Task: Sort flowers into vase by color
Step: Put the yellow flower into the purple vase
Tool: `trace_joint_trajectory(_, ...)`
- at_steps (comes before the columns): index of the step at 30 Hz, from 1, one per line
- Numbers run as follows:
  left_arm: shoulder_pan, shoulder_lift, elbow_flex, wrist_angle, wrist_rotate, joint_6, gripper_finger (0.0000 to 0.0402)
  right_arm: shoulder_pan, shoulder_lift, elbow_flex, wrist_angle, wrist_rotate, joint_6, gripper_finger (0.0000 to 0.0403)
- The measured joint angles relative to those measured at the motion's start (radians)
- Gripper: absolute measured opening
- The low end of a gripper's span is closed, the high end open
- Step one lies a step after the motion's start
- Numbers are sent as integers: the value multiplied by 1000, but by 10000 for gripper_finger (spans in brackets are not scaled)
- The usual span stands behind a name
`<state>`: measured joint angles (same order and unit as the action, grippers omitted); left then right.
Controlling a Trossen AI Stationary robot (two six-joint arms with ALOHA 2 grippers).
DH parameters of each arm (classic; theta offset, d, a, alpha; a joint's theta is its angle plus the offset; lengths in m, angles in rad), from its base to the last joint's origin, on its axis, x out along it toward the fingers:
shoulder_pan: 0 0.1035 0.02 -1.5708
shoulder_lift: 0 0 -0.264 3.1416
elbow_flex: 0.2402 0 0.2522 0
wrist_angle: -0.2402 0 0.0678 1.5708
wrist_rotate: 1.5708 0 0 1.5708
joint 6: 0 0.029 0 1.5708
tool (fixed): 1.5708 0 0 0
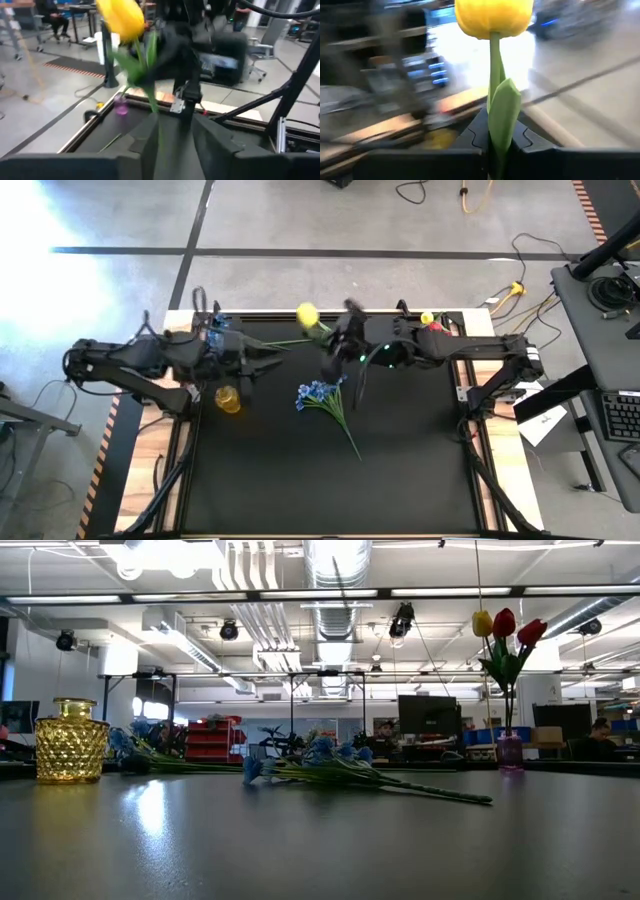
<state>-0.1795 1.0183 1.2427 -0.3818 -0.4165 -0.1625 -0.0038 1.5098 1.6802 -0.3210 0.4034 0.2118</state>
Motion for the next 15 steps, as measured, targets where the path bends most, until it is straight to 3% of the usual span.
trace_joint_trajectory(3, 0, -46, -5, -62, -12, -21, 134, -48, -35, 1, -73, 195, -60, 12)
trace_joint_trajectory(5, 0, -67, -18, -79, -11, -37, 143, -102, -58, 0, -135, 253, -74, 12)
trace_joint_trajectory(10, 0, -89, -29, -105, -11, -59, 150, -313, -112, -31, -261, 260, -1, 12)
trace_joint_trajectory(15, 0, -81, -32, -133, -11, -59, 151, -539, -159, -147, -209, 243, 13, 12)
